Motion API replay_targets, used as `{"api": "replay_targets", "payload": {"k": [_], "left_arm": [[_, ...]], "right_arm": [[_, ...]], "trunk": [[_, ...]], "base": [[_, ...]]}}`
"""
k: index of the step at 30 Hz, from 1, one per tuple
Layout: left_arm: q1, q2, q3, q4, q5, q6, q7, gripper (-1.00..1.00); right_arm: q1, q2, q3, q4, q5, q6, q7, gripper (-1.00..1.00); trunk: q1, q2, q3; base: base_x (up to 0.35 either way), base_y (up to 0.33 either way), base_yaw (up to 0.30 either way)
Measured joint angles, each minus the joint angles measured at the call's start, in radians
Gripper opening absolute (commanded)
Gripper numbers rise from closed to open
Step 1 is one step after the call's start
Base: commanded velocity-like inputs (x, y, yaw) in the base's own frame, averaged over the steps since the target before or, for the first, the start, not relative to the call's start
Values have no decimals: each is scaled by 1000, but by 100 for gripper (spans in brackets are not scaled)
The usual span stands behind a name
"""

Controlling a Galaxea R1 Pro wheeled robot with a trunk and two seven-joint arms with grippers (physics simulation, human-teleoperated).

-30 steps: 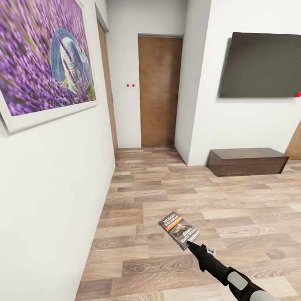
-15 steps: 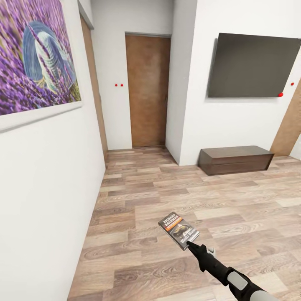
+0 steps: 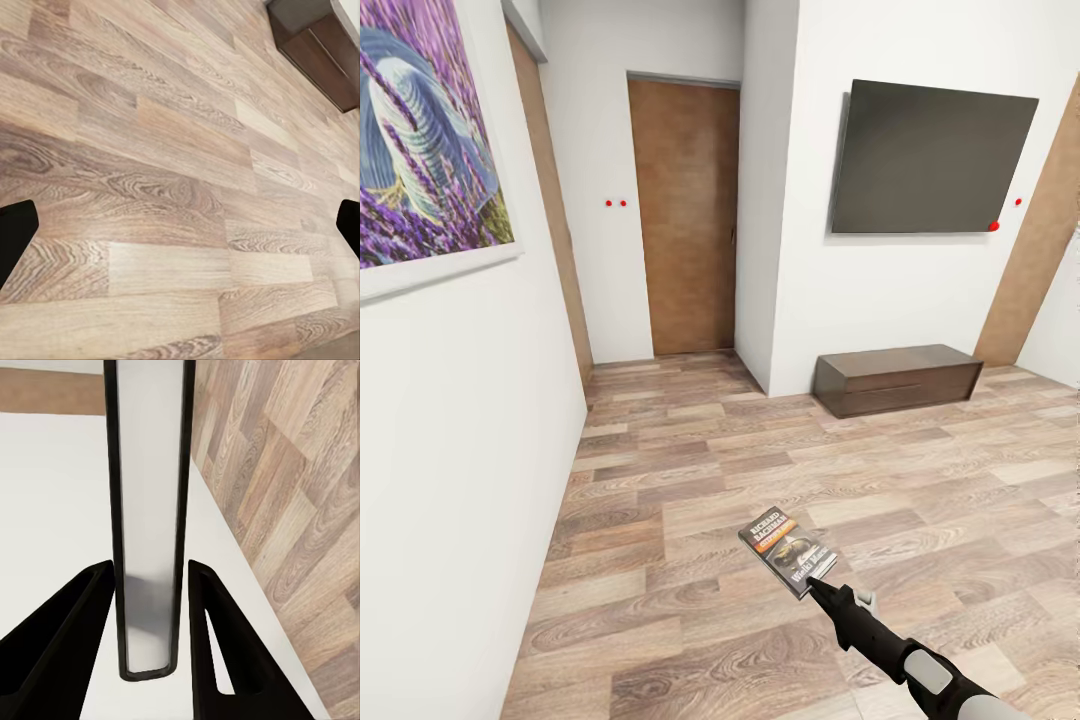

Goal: In the bedroom, move the book from the bed onto either nightstand, and place the two sandals side by side next to the bed.

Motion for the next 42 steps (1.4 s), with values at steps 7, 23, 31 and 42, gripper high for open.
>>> {"api": "replay_targets", "payload": {"k": [7, 23, 31, 42], "left_arm": [[0, 0, 0, 0, 0, 0, 0, 100], [0, 0, 0, 0, 0, 1, 1, 100], [0, 1, 0, 0, 0, 1, 1, 100], [0, 1, 0, 0, 0, 2, 0, 100]], "right_arm": [[0, -1, 0, 0, 0, 0, 0, -100], [0, -1, 0, 0, 0, 0, 0, -100], [0, -1, 0, 0, 0, 0, 0, -100], [0, -1, 0, 0, 0, 0, 0, -100]], "trunk": [[0, 0, 0], [0, 0, 0], [0, 0, 0], [0, 0, 0]], "base": [[145, 0, -76], [198, 0, -7], [223, 0, -52], [224, 0, -180]]}}
